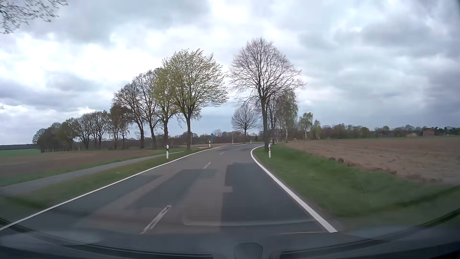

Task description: Follow the waypoints while adhering to traffic rules and regulations

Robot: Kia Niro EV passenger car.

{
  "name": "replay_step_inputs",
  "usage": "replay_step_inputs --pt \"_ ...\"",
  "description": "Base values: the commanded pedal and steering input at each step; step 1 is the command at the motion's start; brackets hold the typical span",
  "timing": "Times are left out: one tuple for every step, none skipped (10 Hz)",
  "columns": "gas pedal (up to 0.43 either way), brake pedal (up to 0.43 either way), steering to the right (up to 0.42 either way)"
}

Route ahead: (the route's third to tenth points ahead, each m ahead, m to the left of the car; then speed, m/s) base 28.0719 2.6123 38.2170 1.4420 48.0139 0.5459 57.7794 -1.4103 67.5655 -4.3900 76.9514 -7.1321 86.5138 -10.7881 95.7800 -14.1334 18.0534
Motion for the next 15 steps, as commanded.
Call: replay_step_inputs --pt "0.098 0.000 0.011" --pt "0.098 0.000 0.011" --pt "0.098 0.000 0.011" --pt "0.098 0.000 0.011" --pt "0.098 0.000 0.011" --pt "0.098 0.000 0.013" --pt "0.098 0.000 0.015" --pt "0.098 0.000 0.016" --pt "0.098 0.000 0.016" --pt "0.098 0.000 0.016" --pt "0.098 0.000 0.015" --pt "0.098 0.000 0.013" --pt "0.098 0.000 0.013" --pt "0.098 0.000 0.013" --pt "0.098 0.000 0.013"
